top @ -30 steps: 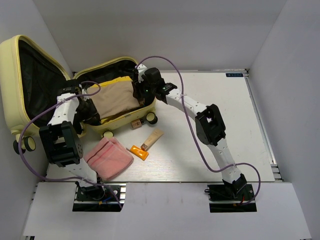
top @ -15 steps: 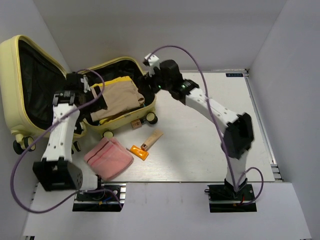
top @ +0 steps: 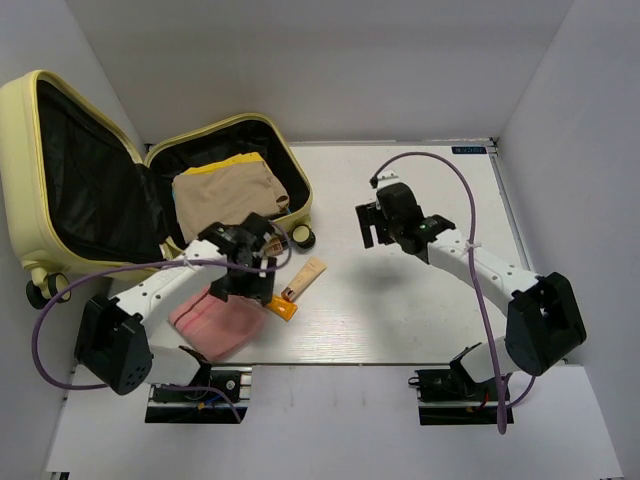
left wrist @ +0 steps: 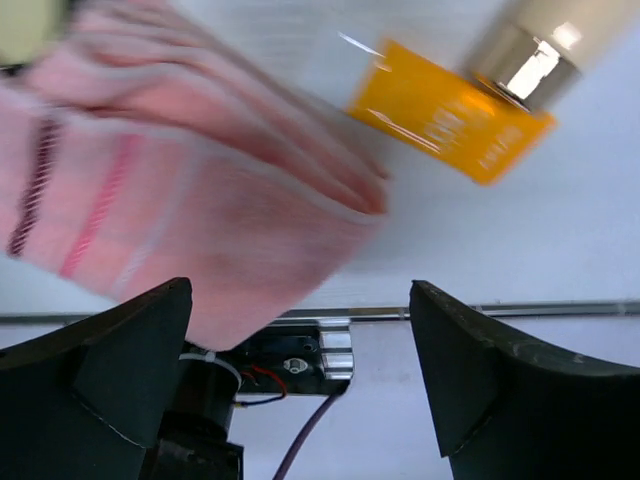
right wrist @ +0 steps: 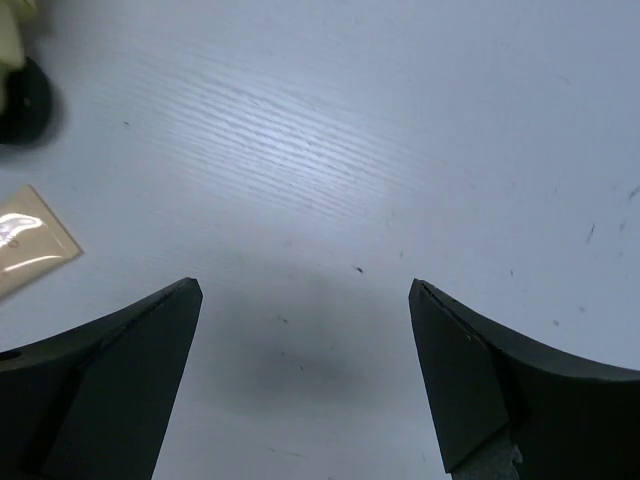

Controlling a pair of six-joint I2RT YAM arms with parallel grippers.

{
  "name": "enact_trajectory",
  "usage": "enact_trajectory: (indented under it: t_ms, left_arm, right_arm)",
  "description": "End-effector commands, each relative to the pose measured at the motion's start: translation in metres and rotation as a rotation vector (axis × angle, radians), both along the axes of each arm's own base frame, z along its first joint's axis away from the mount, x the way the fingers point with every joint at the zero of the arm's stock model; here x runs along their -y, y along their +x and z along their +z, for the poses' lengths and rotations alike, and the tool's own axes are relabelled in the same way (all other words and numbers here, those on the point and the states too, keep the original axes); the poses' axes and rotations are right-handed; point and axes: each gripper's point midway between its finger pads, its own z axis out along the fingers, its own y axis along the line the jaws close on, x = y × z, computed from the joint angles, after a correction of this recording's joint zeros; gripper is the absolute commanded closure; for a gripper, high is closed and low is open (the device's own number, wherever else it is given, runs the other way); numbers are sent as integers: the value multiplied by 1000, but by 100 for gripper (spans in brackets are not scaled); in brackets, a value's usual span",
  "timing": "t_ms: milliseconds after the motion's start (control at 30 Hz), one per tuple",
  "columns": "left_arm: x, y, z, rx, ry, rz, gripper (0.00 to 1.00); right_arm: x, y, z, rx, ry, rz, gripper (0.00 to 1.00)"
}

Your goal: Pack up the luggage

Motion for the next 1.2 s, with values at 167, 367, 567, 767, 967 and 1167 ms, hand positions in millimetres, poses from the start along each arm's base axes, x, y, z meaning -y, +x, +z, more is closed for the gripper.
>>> enact_trajectory:
  t_ms: [167, 367, 567, 767, 967, 1167]
  left_arm:
    - [34, -16, -27, -13, -12, -262, 0]
    - [20, -28, -53, -74, 92, -288, 0]
    - [4, -38, -75, -148, 183, -257, 0]
    - [-12, -36, -100, -233, 300, -172, 27]
    - [-12, -33, -99, -231, 309, -151, 100]
    - [-1, -8, -46, -98, 251, -181, 100]
  right_arm:
    - [28, -5, -2, -23, 0, -107, 10]
    - [35, -4, -3, -25, 0, -119, 10]
    - [41, -3, -4, -30, -1, -137, 10]
    - [47, -3, -3, -20, 1, -149, 10]
    - [46, -3, 1, -7, 23, -140, 10]
    - [47, -5, 6, 6, 28, -136, 10]
